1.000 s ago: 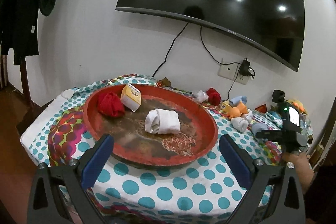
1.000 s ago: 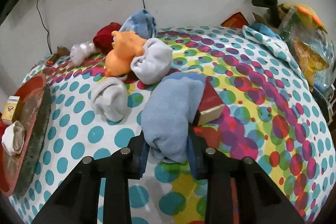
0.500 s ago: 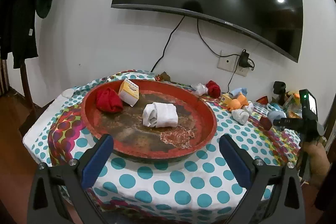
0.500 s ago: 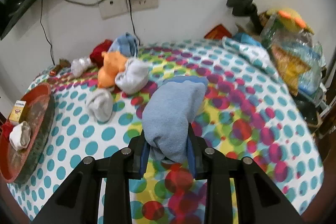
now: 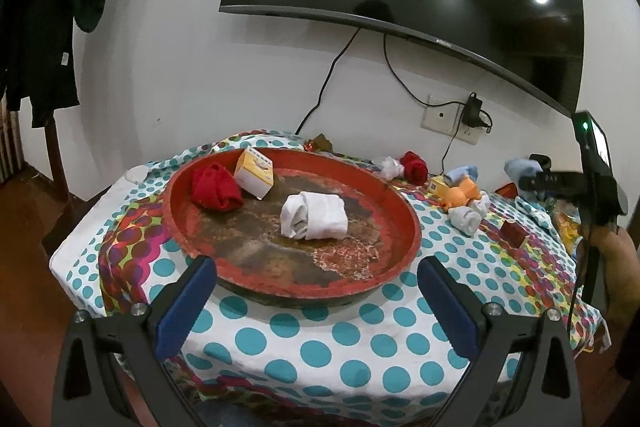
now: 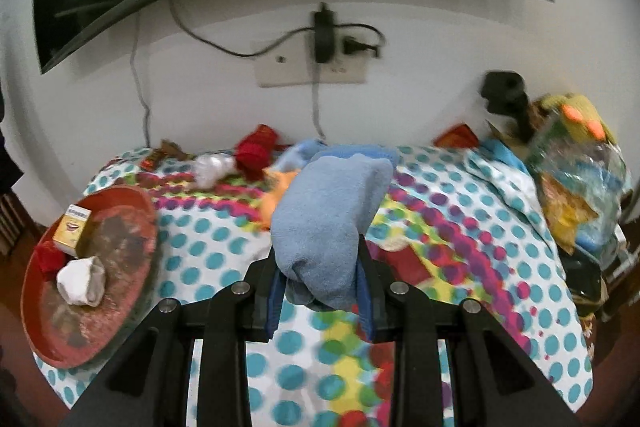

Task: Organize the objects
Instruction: 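Carry the light blue sock with the right gripper over the red tray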

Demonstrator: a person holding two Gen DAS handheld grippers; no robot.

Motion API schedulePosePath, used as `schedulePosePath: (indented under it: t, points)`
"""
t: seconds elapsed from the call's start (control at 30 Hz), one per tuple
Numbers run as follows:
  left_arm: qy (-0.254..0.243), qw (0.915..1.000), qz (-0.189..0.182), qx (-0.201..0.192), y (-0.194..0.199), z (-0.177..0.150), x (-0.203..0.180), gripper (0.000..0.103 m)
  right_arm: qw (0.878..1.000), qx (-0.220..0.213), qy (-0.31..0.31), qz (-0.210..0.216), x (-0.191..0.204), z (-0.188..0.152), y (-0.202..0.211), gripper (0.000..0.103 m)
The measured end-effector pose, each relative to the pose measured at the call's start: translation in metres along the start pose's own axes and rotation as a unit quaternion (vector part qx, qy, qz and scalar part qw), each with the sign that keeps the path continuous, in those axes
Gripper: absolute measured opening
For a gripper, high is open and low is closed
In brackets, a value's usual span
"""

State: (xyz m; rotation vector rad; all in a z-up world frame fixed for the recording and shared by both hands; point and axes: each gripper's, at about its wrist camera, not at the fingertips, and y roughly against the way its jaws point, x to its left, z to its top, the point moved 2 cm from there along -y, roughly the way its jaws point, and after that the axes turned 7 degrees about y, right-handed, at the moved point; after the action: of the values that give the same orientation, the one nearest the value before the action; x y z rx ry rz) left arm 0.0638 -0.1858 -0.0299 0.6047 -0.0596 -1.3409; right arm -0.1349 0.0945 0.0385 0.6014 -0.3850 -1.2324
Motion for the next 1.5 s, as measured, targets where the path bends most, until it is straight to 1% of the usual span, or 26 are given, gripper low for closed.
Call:
schedulePosePath:
  t: [0.2,0.53,0.73,0.9,0.97,1.03,1.17,1.3,1.5]
  points:
    - [0.008,1.0,0.005,0.0,-0.001,0.001,0.005,0.103,0.999,-0.005,0.026,0.023,0.047,0.013,-0.004,0.029]
    - [0.017,0.9997,0.014,-0.005,0.0,0.004,0.01,0.103,0.996,-0.005,0.065,0.066,0.117,0.02,-0.01,0.029]
    - [0.029,0.999,0.034,-0.007,-0.001,0.006,0.019,0.103,0.991,-0.001,0.097,0.097,0.156,0.01,-0.009,0.029]
    - [0.039,0.9979,0.052,-0.002,-0.003,0.005,0.025,0.103,0.981,0.008,0.14,0.133,0.194,-0.006,-0.005,0.029]
    - [0.043,0.9974,0.057,-0.006,-0.002,0.006,0.027,0.103,0.978,0.007,0.157,0.139,0.206,-0.012,-0.001,0.029]
    - [0.046,0.997,0.062,-0.005,-0.003,0.006,0.029,0.103,0.975,0.004,0.17,0.143,0.216,-0.014,0.002,0.029]
    - [0.047,0.9969,0.063,-0.009,-0.001,0.006,0.029,0.103,0.973,0.008,0.174,0.151,0.227,-0.008,-0.003,0.029]
    - [0.043,0.997,0.063,-0.014,0.0,0.008,0.028,0.103,0.973,0.02,0.172,0.153,0.236,0.002,-0.019,0.029]
    - [0.06,0.9957,0.07,-0.004,-0.007,0.013,0.042,0.103,0.974,0.042,0.161,0.151,0.247,0.012,-0.047,0.029]
